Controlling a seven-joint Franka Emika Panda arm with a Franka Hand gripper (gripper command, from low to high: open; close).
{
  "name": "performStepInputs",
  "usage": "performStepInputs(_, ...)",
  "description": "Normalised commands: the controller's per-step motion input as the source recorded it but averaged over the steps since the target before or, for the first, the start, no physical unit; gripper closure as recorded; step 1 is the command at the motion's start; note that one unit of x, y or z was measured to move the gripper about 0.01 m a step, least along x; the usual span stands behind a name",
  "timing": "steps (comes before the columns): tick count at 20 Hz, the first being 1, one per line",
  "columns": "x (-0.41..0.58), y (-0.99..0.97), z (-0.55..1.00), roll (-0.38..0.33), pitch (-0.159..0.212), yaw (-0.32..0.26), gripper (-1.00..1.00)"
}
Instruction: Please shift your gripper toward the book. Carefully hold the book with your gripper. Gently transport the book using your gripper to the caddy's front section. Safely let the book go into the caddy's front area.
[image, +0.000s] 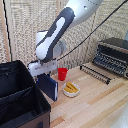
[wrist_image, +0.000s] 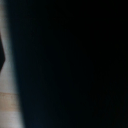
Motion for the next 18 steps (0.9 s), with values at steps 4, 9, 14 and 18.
performStepInputs(4,0.113,0.0,-0.02,0.002,0.006,0.0,1.0)
performStepInputs(9,0.189,0.0,0.02,0.003,0.0,0.0,1.0)
performStepInputs(14,0.213,0.01,0.51,0.007,0.005,-0.03,1.0)
performStepInputs(18,0.162,-0.06,1.0,0.004,0.031,-0.122,1.0)
